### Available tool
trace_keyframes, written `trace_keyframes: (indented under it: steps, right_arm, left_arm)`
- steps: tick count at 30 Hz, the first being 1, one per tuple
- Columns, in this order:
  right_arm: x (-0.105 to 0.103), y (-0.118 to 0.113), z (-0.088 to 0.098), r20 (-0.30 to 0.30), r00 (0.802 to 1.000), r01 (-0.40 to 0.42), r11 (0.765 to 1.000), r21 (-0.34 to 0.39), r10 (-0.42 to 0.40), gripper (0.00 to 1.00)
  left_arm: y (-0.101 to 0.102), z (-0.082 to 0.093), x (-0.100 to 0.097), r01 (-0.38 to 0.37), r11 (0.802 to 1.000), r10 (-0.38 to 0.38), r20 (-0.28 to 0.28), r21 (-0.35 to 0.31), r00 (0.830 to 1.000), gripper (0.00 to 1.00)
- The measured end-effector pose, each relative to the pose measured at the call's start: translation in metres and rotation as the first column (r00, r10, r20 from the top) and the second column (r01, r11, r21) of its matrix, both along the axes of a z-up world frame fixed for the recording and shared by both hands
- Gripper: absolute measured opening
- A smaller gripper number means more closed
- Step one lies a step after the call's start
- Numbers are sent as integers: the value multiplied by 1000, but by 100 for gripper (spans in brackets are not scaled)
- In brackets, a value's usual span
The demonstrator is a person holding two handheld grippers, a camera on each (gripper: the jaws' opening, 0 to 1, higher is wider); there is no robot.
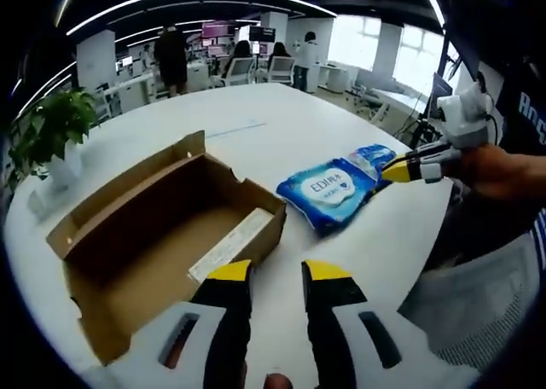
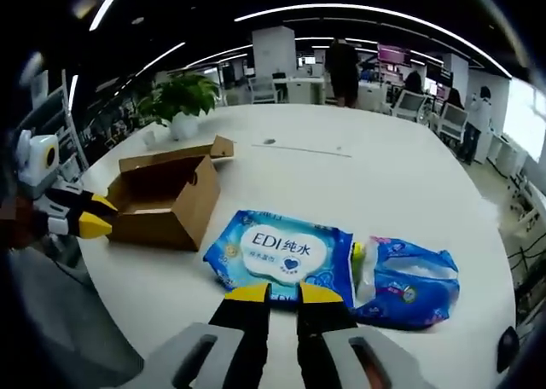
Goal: Operate the shoe box by opening the lid, removing the specified soft item, and placing it in the target area until the item is outside and the box remains undamaged.
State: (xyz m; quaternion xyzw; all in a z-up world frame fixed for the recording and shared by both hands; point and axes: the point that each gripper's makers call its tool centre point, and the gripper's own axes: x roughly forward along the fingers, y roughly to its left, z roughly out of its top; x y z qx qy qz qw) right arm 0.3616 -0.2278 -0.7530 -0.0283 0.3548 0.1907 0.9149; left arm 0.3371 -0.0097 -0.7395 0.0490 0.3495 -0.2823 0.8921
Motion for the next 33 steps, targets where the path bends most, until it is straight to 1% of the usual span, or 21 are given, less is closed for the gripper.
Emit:
trace_keyframes:
  steps: [3, 6, 11, 14, 18, 23, 26, 28, 30, 33]
  right_arm:
    - [2, 6, 3, 10, 1000, 0, 1000, 17, 0, 9]
    - [-1, 16, 10, 21, 1000, 7, 999, 38, -7, 10]
    - [-7, 33, 15, 33, 999, 8, 999, 49, -10, 11]
    - [-11, 41, 19, 44, 999, 12, 998, 58, -15, 12]
    - [-16, 53, 22, 57, 998, 1, 998, 56, -4, 13]
    - [-26, 69, 23, 79, 996, -32, 999, 26, 30, 14]
    - [-33, 77, 24, 86, 996, -37, 999, 20, 35, 14]
    - [-37, 79, 25, 90, 995, -37, 999, 3, 37, 15]
    - [-40, 78, 25, 93, 995, -24, 1000, -4, 24, 15]
    - [-43, 80, 26, 100, 995, -4, 1000, 12, 3, 16]
  left_arm:
    - [7, 1, -1, 2, 1000, -2, 5, -3, 1000, 23]
    - [13, 2, -2, 4, 1000, -4, 17, -10, 1000, 23]
    - [18, 2, -2, 4, 1000, -3, 29, -22, 1000, 23]
    - [21, 3, -1, -5, 999, 7, 33, -45, 999, 23]
    - [21, 4, -2, 5, 999, -2, 46, -47, 999, 22]
    - [21, 2, -4, 9, 998, -6, 54, -64, 999, 23]
    - [25, 3, -5, -6, 997, 10, 62, -71, 998, 23]
    - [28, 3, -5, -16, 997, 21, 72, -73, 997, 23]
    - [29, 2, -6, -23, 997, 28, 69, -80, 997, 23]
    - [26, -1, -9, -13, 996, 19, 62, -88, 998, 24]
